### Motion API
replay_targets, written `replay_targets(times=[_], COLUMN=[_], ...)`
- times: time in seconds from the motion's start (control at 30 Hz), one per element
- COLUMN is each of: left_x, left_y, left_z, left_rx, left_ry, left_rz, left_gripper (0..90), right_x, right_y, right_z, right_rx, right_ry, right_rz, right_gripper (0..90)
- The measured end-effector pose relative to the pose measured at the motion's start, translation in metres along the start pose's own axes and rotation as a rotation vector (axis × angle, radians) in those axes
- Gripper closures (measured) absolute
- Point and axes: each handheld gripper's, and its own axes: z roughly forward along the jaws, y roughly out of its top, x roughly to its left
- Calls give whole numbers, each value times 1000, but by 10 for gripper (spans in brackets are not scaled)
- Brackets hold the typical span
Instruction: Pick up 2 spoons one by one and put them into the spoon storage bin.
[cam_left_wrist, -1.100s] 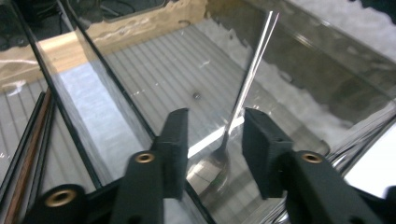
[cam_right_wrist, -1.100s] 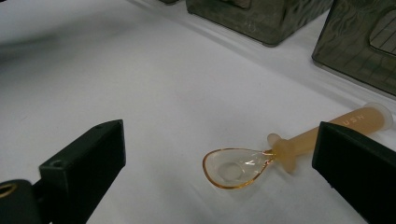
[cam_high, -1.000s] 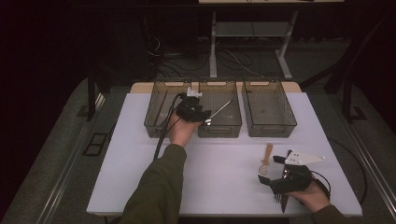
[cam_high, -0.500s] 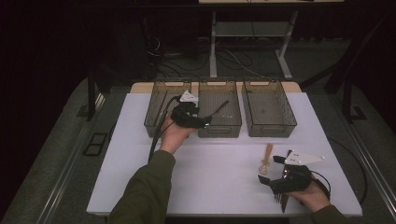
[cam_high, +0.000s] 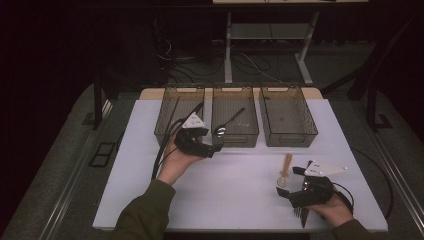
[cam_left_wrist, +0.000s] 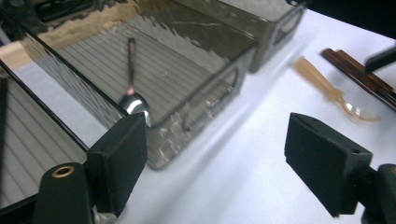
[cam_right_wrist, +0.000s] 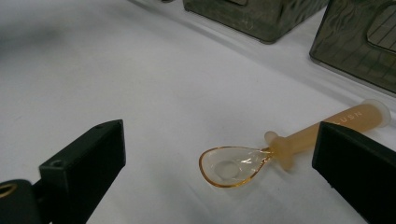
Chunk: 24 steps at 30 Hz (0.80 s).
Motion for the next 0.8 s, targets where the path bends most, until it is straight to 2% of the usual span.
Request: replay_targets(times=[0.13, 0.27, 0.43, 0.63, 0.77, 0.8], left_x=[-5, -10, -16, -16, -17, -17], left_y=[-13, -27, -43, -62, -77, -80], left_z=[-7, -15, -25, -35, -40, -42], left_rx=[10, 15, -11, -34, -13, -11], left_ry=[-6, -4, -17, -28, -32, -34], left_rz=[4, 26, 35, 37, 47, 39], left_gripper=[178, 162, 144, 129, 92, 80], right_x=[0, 1, 2, 2, 1, 1], right_y=[0, 0, 0, 0, 0, 0], right_z=[0, -1, -1, -1, -1, -1], right_rx=[-2, -3, -4, -5, -3, -4], right_ry=[-3, -1, -2, -3, -4, -2], right_rz=[-3, -7, -9, -11, -11, -11], right_gripper=[25, 25, 25, 25, 25, 25])
